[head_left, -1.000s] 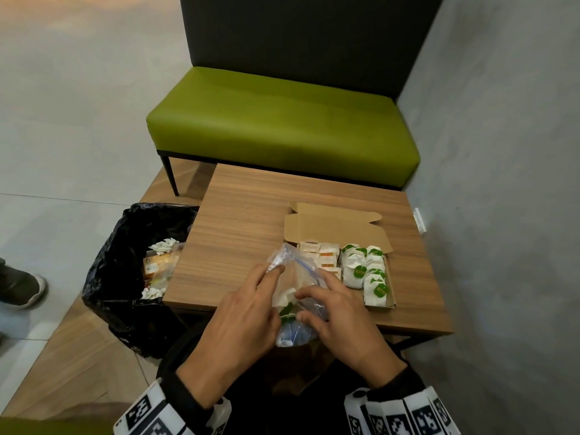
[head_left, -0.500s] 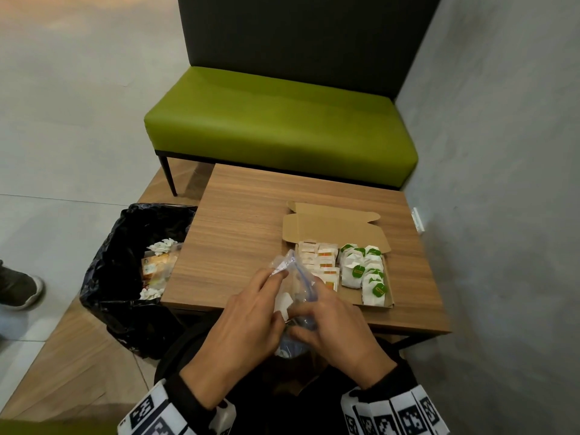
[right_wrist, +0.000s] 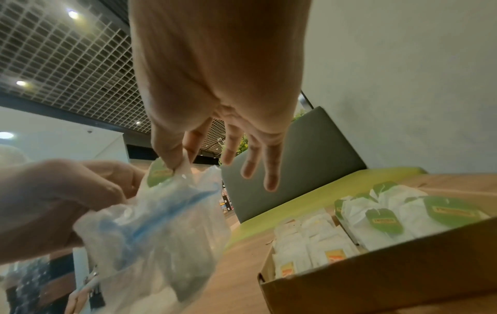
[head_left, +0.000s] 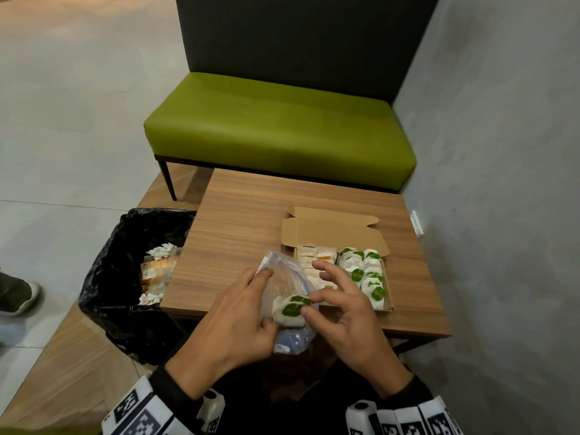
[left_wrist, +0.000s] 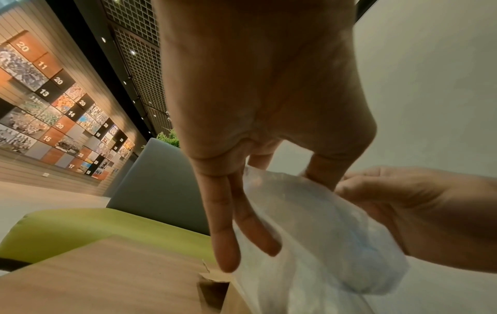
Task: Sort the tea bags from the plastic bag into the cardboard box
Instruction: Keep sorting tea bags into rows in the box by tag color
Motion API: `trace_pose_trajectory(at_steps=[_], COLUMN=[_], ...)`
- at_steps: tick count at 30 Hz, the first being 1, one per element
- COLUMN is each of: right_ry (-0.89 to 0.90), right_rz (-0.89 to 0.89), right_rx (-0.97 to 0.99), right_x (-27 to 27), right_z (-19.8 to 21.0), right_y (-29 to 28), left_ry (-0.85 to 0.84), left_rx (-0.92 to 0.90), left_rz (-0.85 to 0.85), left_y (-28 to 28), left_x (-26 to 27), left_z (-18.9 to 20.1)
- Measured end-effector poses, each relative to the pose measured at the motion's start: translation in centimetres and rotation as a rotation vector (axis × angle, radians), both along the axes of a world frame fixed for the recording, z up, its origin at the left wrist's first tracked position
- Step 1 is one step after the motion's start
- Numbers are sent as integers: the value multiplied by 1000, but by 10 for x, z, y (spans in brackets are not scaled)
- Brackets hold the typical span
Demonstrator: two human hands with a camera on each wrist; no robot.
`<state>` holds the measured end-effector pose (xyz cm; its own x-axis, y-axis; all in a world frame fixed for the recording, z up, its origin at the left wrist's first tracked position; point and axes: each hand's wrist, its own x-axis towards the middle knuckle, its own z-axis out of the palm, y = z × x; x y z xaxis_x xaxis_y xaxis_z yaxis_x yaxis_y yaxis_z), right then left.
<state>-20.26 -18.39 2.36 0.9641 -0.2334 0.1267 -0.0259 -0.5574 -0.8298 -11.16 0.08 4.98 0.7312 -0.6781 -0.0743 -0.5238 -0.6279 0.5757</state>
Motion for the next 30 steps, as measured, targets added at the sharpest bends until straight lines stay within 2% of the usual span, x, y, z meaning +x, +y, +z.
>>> trace_pose_trajectory(at_steps=[3,7,12,16,19,22,24,26,30], right_ry=[-111,-129,-145,-131,-124,-95,-74,-52,-7], right_rz=[-49,-153,-286,-330,-342,-339,-329,-300,-226], right_rx=[175,316,392,374,394,428,437,443,495], right_x=[-2,-3,-7,-8,-8,-6,-4,-2,2], right_z=[8,15,14,9,4,-2,-6,-8,-8], right_y=[-1,-10,-28,-38,-41,-44,-47,-49,-52], left_ry=[34,73,149,209,153,10,-76,-60,300], left_rx=[31,61,118,151,156,157,57,-117,-355], left_rz=[-7,47,114,107,91,127,123,41,-61], left_y=[-2,-7,-13,-19,-21,-25,-30,-40,-66], left_x=[3,20,46,56,58,54,45,31,8], left_z=[2,-5,-23,-32,-36,-37,-32,-24,-25])
